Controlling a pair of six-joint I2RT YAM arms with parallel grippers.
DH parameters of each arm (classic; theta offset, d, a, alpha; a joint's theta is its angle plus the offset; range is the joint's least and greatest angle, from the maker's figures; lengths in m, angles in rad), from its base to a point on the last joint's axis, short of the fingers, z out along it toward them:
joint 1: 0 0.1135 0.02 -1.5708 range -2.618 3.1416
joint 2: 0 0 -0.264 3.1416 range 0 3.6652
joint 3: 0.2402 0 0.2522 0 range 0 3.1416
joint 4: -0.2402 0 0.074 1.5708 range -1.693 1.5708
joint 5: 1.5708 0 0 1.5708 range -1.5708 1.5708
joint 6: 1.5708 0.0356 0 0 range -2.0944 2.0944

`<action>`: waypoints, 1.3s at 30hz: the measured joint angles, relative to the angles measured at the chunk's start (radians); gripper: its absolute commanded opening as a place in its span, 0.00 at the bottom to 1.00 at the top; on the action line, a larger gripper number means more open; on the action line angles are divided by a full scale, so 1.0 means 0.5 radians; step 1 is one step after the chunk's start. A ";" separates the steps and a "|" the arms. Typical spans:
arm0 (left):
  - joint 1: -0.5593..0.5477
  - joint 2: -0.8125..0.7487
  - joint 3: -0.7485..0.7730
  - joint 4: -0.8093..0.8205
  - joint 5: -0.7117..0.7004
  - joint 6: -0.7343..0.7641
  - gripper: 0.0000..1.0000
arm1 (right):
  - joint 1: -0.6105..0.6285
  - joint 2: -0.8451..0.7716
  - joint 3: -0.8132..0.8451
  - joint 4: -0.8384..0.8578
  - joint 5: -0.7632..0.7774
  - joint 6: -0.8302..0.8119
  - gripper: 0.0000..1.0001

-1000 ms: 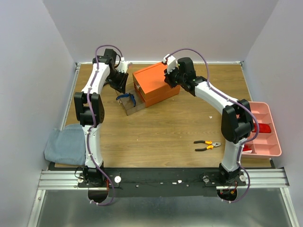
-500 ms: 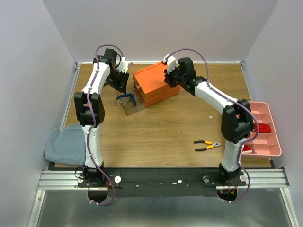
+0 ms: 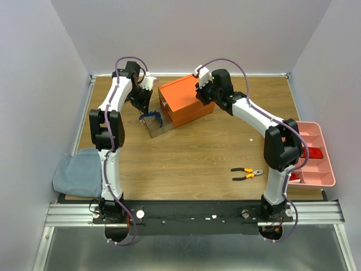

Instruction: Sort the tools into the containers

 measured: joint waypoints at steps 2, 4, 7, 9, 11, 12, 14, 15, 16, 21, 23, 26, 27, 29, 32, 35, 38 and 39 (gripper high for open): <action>-0.001 0.002 0.000 0.011 0.018 -0.002 0.07 | -0.001 0.000 -0.001 -0.001 0.001 0.000 0.01; -0.001 0.009 0.001 0.018 0.037 -0.004 0.04 | 0.000 0.000 -0.001 0.000 0.002 -0.001 0.01; -0.001 0.044 0.024 0.027 0.081 -0.014 0.03 | 0.000 -0.001 -0.001 -0.001 0.006 -0.002 0.01; -0.001 0.069 0.044 0.034 0.111 -0.021 0.03 | 0.001 -0.001 -0.001 -0.001 0.010 -0.008 0.01; -0.002 0.101 0.071 0.045 0.144 -0.033 0.03 | 0.010 -0.001 -0.001 -0.001 0.015 -0.015 0.01; -0.003 0.116 0.085 0.047 0.155 -0.037 0.03 | 0.012 -0.001 -0.002 -0.001 0.019 -0.016 0.01; -0.007 0.145 0.115 0.053 0.177 -0.051 0.03 | 0.017 -0.002 -0.003 0.000 0.031 -0.020 0.01; -0.011 0.156 0.127 0.056 0.181 -0.056 0.03 | 0.020 -0.002 -0.003 0.000 0.036 -0.023 0.01; -0.016 0.172 0.144 0.061 0.183 -0.063 0.03 | 0.024 -0.002 -0.003 0.001 0.043 -0.029 0.01; -0.031 0.242 0.196 0.112 0.185 -0.100 0.07 | 0.043 -0.002 -0.002 0.001 0.068 -0.052 0.01; -0.037 0.245 0.196 0.145 0.187 -0.124 0.11 | 0.048 -0.002 -0.002 0.000 0.079 -0.053 0.01; -0.035 0.245 0.205 0.202 0.192 -0.162 0.21 | 0.053 -0.002 0.001 -0.002 0.095 -0.053 0.01; -0.034 0.245 0.211 0.217 0.192 -0.172 0.24 | 0.054 -0.002 0.002 -0.003 0.101 -0.053 0.01; -0.026 0.231 0.212 0.237 0.192 -0.192 0.26 | 0.060 -0.014 0.002 -0.014 0.123 -0.053 0.19; 0.003 0.115 0.113 0.267 0.190 -0.220 0.30 | 0.065 -0.089 -0.037 -0.059 0.179 -0.079 0.53; 0.056 -0.101 -0.043 0.278 0.148 -0.246 0.35 | 0.064 -0.287 -0.179 -0.227 0.267 -0.127 0.69; 0.133 -0.348 -0.201 0.278 0.107 -0.251 0.36 | 0.055 -0.539 -0.392 -0.353 0.325 -0.232 0.71; 0.166 -0.447 -0.253 0.282 0.095 -0.251 0.36 | 0.045 -0.634 -0.467 -0.390 0.335 -0.279 0.71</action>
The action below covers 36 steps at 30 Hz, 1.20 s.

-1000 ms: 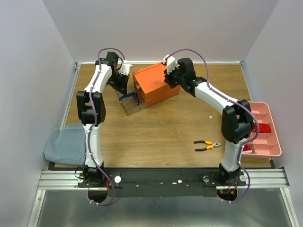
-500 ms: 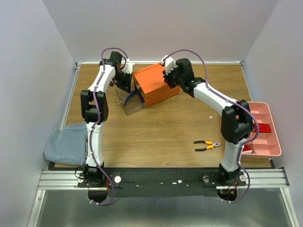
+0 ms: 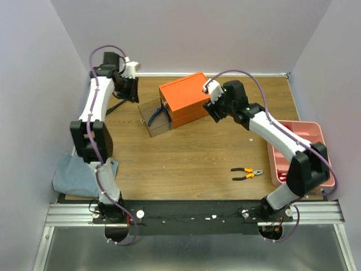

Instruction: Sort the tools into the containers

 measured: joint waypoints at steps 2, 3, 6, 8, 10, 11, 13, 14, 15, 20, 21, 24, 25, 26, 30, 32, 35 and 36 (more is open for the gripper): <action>0.068 -0.127 -0.072 0.005 -0.008 0.002 0.36 | -0.028 -0.150 -0.136 -0.072 0.003 -0.098 0.71; 0.104 -0.192 -0.116 0.013 -0.014 0.000 0.36 | -0.044 -0.203 -0.185 -0.116 -0.005 -0.140 0.71; 0.191 -0.298 -0.246 0.028 -0.039 0.001 0.37 | -0.132 -0.381 -0.445 -0.285 -0.069 -0.369 0.71; 0.215 -0.332 -0.326 0.031 -0.056 0.005 0.37 | -0.191 -0.471 -0.658 -0.444 -0.130 -0.567 0.71; 0.217 -0.358 -0.410 0.040 -0.074 0.010 0.37 | -0.230 -0.539 -0.819 -0.555 -0.162 -0.732 0.71; 0.217 -0.372 -0.447 0.039 -0.083 0.014 0.37 | -0.241 -0.603 -0.948 -0.607 -0.191 -0.855 0.72; 0.215 -0.408 -0.507 0.043 -0.092 0.018 0.37 | -0.246 -0.737 -1.152 -0.761 -0.242 -1.066 0.72; 0.214 -0.436 -0.536 0.040 -0.098 0.023 0.37 | -0.246 -0.817 -1.241 -0.835 -0.259 -1.176 0.73; 0.214 -0.452 -0.555 0.040 -0.101 0.025 0.38 | -0.246 -0.865 -1.295 -0.854 -0.272 -1.230 0.73; 0.214 -0.597 -0.645 0.043 -0.130 0.056 0.38 | -0.246 -1.066 -1.541 -0.905 -0.276 -1.473 0.75; 0.214 -0.610 -0.652 0.043 -0.132 0.057 0.38 | -0.247 -1.076 -1.584 -0.900 -0.272 -1.501 0.75; 0.214 -0.659 -0.703 0.045 -0.137 0.063 0.38 | -0.247 -1.145 -1.618 -0.865 -0.261 -1.540 0.75; 0.214 -0.668 -0.723 0.043 -0.140 0.064 0.38 | -0.246 -1.149 -1.625 -0.861 -0.256 -1.546 0.74; 0.214 -0.671 -0.735 0.043 -0.141 0.065 0.38 | -0.247 -1.150 -1.630 -0.856 -0.253 -1.553 0.70; 0.214 -0.675 -0.758 0.042 -0.146 0.072 0.38 | -0.246 -1.095 -1.619 -0.849 -0.242 -1.560 0.39; 0.214 -0.690 -0.765 0.040 -0.153 0.079 0.38 | -0.248 -0.995 -1.572 -0.827 -0.224 -1.571 0.27; 0.214 -0.721 -0.769 0.038 -0.159 0.092 0.39 | -0.248 -0.906 -1.486 -0.880 -0.214 -1.563 0.22; 0.214 -0.735 -0.770 0.038 -0.159 0.094 0.39 | -0.248 -0.880 -1.421 -0.926 -0.258 -1.564 0.21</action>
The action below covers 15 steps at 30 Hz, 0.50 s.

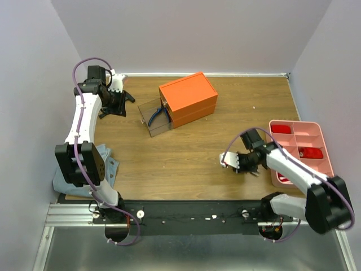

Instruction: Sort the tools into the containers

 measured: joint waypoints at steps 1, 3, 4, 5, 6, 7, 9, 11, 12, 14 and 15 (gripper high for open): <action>0.000 -0.017 -0.007 0.005 -0.001 0.004 0.39 | 0.005 0.049 0.040 0.035 -0.021 -0.011 0.20; 0.000 -0.048 -0.026 0.005 -0.002 0.007 0.38 | 0.008 0.224 0.163 0.050 -0.066 -0.009 0.18; 0.000 -0.062 -0.038 0.008 -0.003 0.007 0.38 | 0.014 0.311 0.247 0.023 -0.096 0.002 0.17; 0.000 -0.074 -0.052 0.009 -0.002 0.008 0.39 | 0.023 0.383 0.351 -0.022 -0.135 0.014 0.16; 0.000 -0.091 -0.072 0.016 -0.004 0.008 0.39 | 0.040 0.451 0.450 -0.032 -0.168 0.025 0.16; 0.000 -0.104 -0.090 0.018 -0.007 0.008 0.39 | 0.082 0.576 0.713 -0.113 -0.259 0.063 0.14; 0.000 -0.127 -0.123 0.020 -0.010 0.010 0.38 | 0.131 0.706 1.039 -0.133 -0.375 0.132 0.12; 0.001 -0.145 -0.146 0.023 -0.013 0.011 0.39 | 0.203 0.843 1.415 -0.151 -0.519 0.236 0.11; 0.003 -0.154 -0.158 0.027 -0.013 0.010 0.38 | 0.240 0.894 1.575 -0.152 -0.584 0.286 0.11; 0.009 -0.177 -0.182 0.039 -0.012 0.009 0.39 | 0.296 0.953 1.763 -0.176 -0.675 0.370 0.09; 0.013 -0.191 -0.195 0.043 -0.011 0.008 0.39 | 0.350 1.010 1.905 -0.204 -0.761 0.456 0.09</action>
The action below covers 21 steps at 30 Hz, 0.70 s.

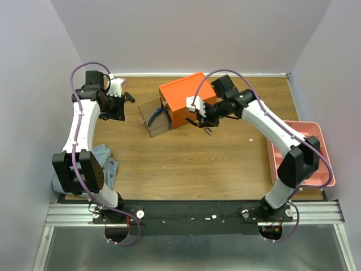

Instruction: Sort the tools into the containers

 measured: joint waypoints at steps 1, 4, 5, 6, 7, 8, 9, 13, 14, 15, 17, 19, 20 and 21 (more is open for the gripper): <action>0.005 -0.011 -0.011 0.002 0.000 -0.001 0.39 | 0.024 0.027 0.056 -0.002 -0.031 0.034 0.09; 0.033 -0.072 -0.064 0.014 0.000 -0.005 0.39 | 0.143 0.159 0.254 -0.019 -0.164 0.194 0.08; 0.043 -0.092 -0.078 0.016 0.001 -0.005 0.39 | 0.170 0.195 0.298 -0.016 -0.200 0.237 0.08; 0.055 -0.116 -0.096 0.023 0.002 -0.008 0.39 | 0.196 0.249 0.371 -0.032 -0.249 0.295 0.08; 0.064 -0.139 -0.115 0.031 0.002 -0.010 0.39 | 0.218 0.304 0.439 -0.035 -0.317 0.354 0.07; 0.076 -0.166 -0.144 0.043 0.002 -0.011 0.39 | 0.232 0.346 0.500 -0.024 -0.373 0.408 0.07; 0.085 -0.185 -0.165 0.048 0.002 -0.012 0.39 | 0.246 0.405 0.585 -0.014 -0.438 0.468 0.07; 0.108 -0.233 -0.255 0.080 0.007 -0.036 0.39 | 0.260 0.584 0.807 0.098 -0.626 0.760 0.06; 0.110 -0.236 -0.274 0.092 0.012 -0.043 0.39 | 0.270 0.613 0.832 0.148 -0.649 0.822 0.06; 0.111 -0.237 -0.294 0.101 0.018 -0.053 0.39 | 0.272 0.657 0.878 0.198 -0.667 0.896 0.06; 0.111 -0.237 -0.330 0.114 0.040 -0.071 0.39 | 0.293 0.780 1.009 0.281 -0.675 1.001 0.04; 0.111 -0.237 -0.356 0.125 0.067 -0.089 0.39 | 0.328 0.919 1.129 0.379 -0.668 1.072 0.04; 0.111 -0.237 -0.366 0.140 0.085 -0.101 0.39 | 0.348 0.993 1.193 0.425 -0.652 1.109 0.03; 0.112 -0.238 -0.373 0.154 0.101 -0.115 0.39 | 0.368 1.061 1.251 0.453 -0.633 1.130 0.03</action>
